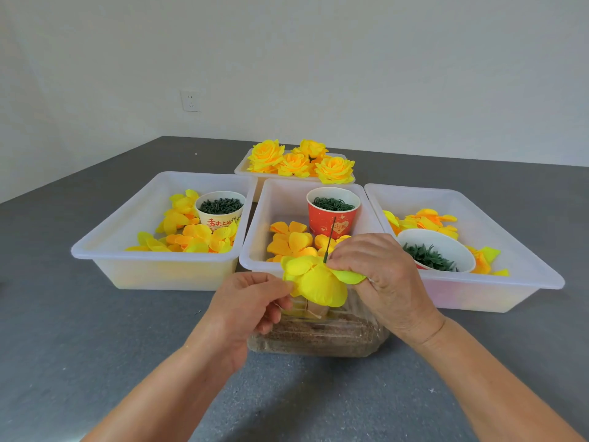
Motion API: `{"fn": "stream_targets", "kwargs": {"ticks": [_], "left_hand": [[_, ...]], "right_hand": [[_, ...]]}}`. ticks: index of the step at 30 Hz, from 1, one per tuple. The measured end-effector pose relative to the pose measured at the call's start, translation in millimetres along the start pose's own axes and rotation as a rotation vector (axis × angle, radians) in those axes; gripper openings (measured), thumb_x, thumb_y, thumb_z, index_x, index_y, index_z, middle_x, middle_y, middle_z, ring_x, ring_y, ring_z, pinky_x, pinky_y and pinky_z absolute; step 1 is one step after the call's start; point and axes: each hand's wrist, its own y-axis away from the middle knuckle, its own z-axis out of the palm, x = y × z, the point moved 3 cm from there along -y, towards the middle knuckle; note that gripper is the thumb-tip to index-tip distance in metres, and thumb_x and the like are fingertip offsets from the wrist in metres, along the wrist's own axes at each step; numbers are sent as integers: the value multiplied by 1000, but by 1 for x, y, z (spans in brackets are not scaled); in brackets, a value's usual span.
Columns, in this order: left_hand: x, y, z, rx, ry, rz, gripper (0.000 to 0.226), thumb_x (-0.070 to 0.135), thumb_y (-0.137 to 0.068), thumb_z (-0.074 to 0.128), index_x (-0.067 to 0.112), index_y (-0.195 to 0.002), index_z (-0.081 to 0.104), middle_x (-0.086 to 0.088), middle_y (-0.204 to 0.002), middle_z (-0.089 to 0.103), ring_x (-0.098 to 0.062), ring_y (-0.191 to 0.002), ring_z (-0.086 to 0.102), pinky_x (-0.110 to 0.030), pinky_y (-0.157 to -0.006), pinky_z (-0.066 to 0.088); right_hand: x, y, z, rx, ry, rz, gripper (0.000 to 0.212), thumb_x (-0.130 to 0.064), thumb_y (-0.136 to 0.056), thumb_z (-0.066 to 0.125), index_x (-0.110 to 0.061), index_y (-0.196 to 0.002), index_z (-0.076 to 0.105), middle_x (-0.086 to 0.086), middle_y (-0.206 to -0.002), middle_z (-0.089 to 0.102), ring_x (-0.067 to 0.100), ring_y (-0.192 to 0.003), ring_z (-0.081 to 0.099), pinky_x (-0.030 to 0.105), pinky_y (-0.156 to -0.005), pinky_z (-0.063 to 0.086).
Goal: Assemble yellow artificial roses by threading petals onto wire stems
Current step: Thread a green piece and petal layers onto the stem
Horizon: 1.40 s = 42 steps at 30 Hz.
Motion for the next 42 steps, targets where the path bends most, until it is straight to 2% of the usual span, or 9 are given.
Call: {"fn": "stream_targets", "kwargs": {"ticks": [17, 20, 22, 24, 25, 29, 34, 37, 42], "left_hand": [[-2, -6, -2, 2, -8, -14, 22, 4, -82, 62, 5, -60, 61, -5, -53, 59, -9, -40, 43, -18, -35, 30], [-2, -6, -1, 1, -5, -12, 21, 3, -82, 63, 4, -61, 60, -6, -53, 58, -9, -40, 43, -18, -35, 30], [-2, -6, -1, 0, -7, -10, 21, 3, -82, 63, 4, -61, 60, -6, -54, 58, -9, -40, 43, -18, -35, 30], [-2, -5, -1, -4, -13, -8, 21, 3, -82, 63, 4, -61, 61, -6, -54, 58, -9, -41, 43, -18, -35, 30], [-2, -5, -1, -7, -17, -7, 22, 3, -82, 63, 4, -60, 60, -7, -54, 58, -9, -41, 43, -18, -35, 30], [-1, -5, -1, -6, -30, -6, 28, 3, -82, 63, 6, -55, 59, -7, -54, 58, -10, -41, 43, -17, -35, 30], [-1, -4, -2, -5, -34, -5, 25, 4, -81, 63, 7, -57, 60, -7, -55, 58, -10, -41, 43, -18, -36, 31], [-2, -6, -2, -3, -30, -7, 25, 4, -81, 64, 8, -56, 60, -7, -55, 58, -11, -42, 43, -18, -36, 31], [-3, -7, -3, -2, -31, -22, 26, 4, -81, 65, 8, -56, 59, -6, -54, 57, -10, -41, 42, -18, -35, 30]], "right_hand": [[6, -5, -6, -151, -114, 63, 31, 11, -64, 63, -3, -89, 75, 7, -92, 72, 26, -93, 66, 51, -78, 53], [1, -5, -8, -196, -154, 130, 28, 9, -70, 70, -5, -95, 74, 5, -98, 71, 22, -98, 65, 40, -86, 52], [3, -3, -11, -311, -186, 273, 45, 9, -68, 71, -13, -107, 70, 0, -112, 66, 9, -110, 57, 21, -95, 45], [8, -1, -18, -452, -262, 453, 56, -2, -69, 70, -27, -118, 63, -9, -124, 58, -8, -115, 47, 2, -88, 36], [10, -2, -20, -480, -341, 539, 53, -12, -70, 72, -32, -118, 61, -12, -125, 57, -10, -115, 46, 2, -86, 36], [6, -13, -16, -216, -613, 778, 31, -39, -68, 75, -26, -96, 72, -9, -105, 70, 8, -103, 62, 35, -96, 47], [-2, -12, 9, -137, -592, 801, 6, -13, -71, 78, -15, -75, 74, -13, -90, 71, -5, -89, 62, 10, -77, 43], [4, -7, 13, -119, -630, 862, 8, -9, -69, 79, -15, -71, 73, -10, -90, 72, 0, -92, 65, 20, -81, 48], [5, -8, 15, -131, -719, 840, 10, 0, -67, 78, -7, -67, 70, 2, -96, 72, 7, -97, 66, 22, -86, 51]]}}
